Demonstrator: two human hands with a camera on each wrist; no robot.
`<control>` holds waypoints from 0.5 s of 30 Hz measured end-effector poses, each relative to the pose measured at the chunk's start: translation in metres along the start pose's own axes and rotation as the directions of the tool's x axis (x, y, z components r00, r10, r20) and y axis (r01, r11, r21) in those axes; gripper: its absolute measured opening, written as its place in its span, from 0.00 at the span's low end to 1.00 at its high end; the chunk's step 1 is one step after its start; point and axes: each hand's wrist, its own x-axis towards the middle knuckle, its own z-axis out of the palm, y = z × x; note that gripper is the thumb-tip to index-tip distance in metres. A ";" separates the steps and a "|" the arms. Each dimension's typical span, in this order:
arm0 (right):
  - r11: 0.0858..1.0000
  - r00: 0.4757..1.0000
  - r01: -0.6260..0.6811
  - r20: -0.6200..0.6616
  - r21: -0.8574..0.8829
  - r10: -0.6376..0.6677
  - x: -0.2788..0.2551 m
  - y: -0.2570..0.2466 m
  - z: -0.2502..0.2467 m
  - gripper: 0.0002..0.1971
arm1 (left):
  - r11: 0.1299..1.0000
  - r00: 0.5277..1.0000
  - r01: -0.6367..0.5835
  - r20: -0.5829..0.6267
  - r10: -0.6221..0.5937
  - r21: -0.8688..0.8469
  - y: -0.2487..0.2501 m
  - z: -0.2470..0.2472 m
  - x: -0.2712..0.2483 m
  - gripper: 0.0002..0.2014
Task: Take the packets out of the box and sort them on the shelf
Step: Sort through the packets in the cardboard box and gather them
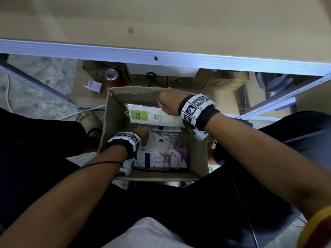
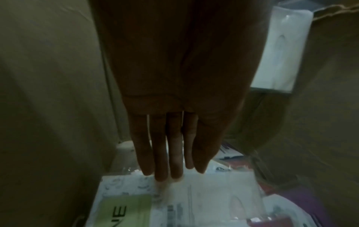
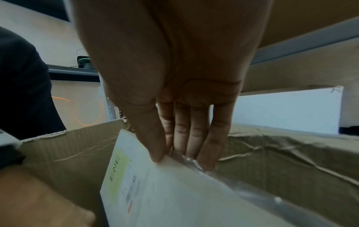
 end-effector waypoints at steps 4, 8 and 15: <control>1.000 1.000 -0.002 -0.009 0.020 0.002 -0.001 0.001 -0.003 0.07 | 0.999 0.993 -0.041 0.111 0.037 0.028 0.008 0.026 0.008 0.24; 0.997 0.999 -0.036 -0.017 0.071 0.037 -0.006 0.007 -0.005 0.05 | 0.996 0.993 0.002 0.117 -0.012 0.091 0.014 0.043 0.009 0.20; 0.995 0.999 -0.033 -0.028 0.094 0.036 -0.016 0.009 0.000 0.05 | 0.988 0.991 0.008 0.134 -0.029 0.151 0.004 0.044 0.014 0.31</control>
